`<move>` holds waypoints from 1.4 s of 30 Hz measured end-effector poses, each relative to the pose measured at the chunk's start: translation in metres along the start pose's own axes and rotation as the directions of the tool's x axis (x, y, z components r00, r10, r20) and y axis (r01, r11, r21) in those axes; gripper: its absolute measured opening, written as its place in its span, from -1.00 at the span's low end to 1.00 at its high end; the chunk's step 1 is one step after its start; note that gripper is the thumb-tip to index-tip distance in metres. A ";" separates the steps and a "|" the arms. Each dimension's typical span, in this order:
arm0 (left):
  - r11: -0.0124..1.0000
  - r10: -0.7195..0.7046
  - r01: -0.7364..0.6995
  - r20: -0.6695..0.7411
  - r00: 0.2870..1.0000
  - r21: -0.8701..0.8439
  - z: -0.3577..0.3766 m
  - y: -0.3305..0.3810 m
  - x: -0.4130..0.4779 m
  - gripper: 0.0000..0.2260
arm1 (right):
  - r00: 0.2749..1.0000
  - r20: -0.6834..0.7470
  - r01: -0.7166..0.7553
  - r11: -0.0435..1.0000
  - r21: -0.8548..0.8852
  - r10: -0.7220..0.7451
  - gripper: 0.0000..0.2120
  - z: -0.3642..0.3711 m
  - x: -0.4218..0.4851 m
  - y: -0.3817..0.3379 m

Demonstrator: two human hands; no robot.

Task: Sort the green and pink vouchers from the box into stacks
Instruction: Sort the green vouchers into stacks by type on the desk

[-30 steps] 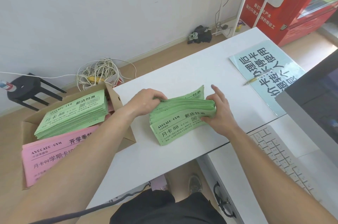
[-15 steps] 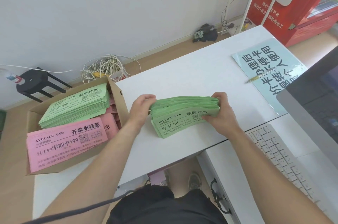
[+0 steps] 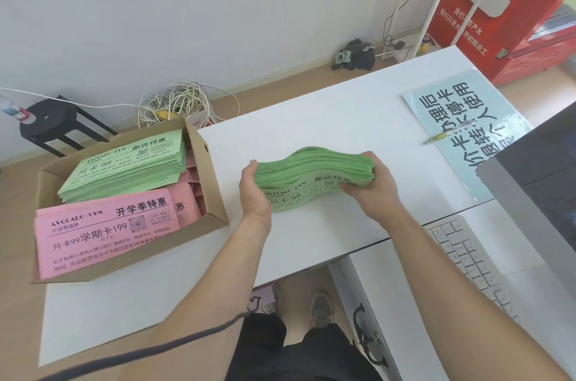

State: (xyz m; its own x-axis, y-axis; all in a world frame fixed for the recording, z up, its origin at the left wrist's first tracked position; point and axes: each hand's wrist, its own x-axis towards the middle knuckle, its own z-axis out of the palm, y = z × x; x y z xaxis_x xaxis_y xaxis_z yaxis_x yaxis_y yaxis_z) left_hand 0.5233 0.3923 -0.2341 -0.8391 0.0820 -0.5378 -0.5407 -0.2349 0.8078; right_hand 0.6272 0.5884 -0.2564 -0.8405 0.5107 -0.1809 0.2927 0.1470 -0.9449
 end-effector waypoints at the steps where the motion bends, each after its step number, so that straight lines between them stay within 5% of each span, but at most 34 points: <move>1: 1.000 0.020 -0.020 0.015 1.000 -0.022 0.001 0.006 0.005 -0.80 | 1.000 -0.004 0.016 1.000 0.003 -0.016 -0.65 0.002 0.006 -0.004; 6: 0.995 0.078 -0.079 0.033 0.996 0.060 -0.001 0.008 0.029 -0.81 | 0.998 0.033 -0.060 0.997 0.055 0.058 -0.59 0.010 0.021 0.000; 13: 0.999 0.024 -0.027 0.095 0.995 0.041 -0.004 0.006 0.033 -0.74 | 0.995 0.056 -0.087 0.980 0.181 0.078 -0.22 0.012 0.022 0.019; 23: 0.998 -0.011 0.000 0.181 0.983 0.059 0.004 0.016 0.040 -0.60 | 0.996 0.020 -0.094 0.988 0.120 0.092 -0.42 0.017 0.034 0.008; 29: 0.931 -0.149 0.042 0.272 0.951 0.362 -0.007 0.036 0.040 -0.38 | 0.962 0.035 -0.268 0.961 -0.070 0.271 -0.48 0.001 0.039 -0.014; 32: 0.897 -0.235 0.044 0.391 0.890 0.439 -0.019 0.031 0.044 -0.38 | 0.929 0.026 -0.368 0.928 -0.061 0.370 -0.53 -0.004 0.038 -0.019; 34: 0.879 -0.206 0.014 0.353 0.913 0.476 -0.022 0.024 0.046 -0.36 | 0.910 0.028 -0.411 0.910 -0.053 0.413 -0.57 -0.005 0.038 -0.021; 39: 0.663 0.015 -0.148 0.185 0.983 0.734 -0.006 0.011 0.043 -0.45 | 0.901 -0.025 -0.432 0.893 -0.124 0.433 -0.52 0.003 0.039 -0.026; 42: 0.270 0.278 -0.235 0.158 0.948 0.934 -0.003 0.008 0.033 -0.37 | 0.917 -0.068 -0.397 0.888 -0.233 0.392 -0.49 0.009 0.033 -0.039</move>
State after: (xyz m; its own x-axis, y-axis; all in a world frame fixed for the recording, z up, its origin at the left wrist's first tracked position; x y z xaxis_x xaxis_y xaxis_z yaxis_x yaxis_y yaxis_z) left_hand 0.4917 0.3906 -0.2459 -0.9548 0.1652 -0.2471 -0.0053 0.8217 0.5699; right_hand 0.5838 0.5922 -0.2284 -0.6254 0.5835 -0.5181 0.6995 0.1251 -0.7036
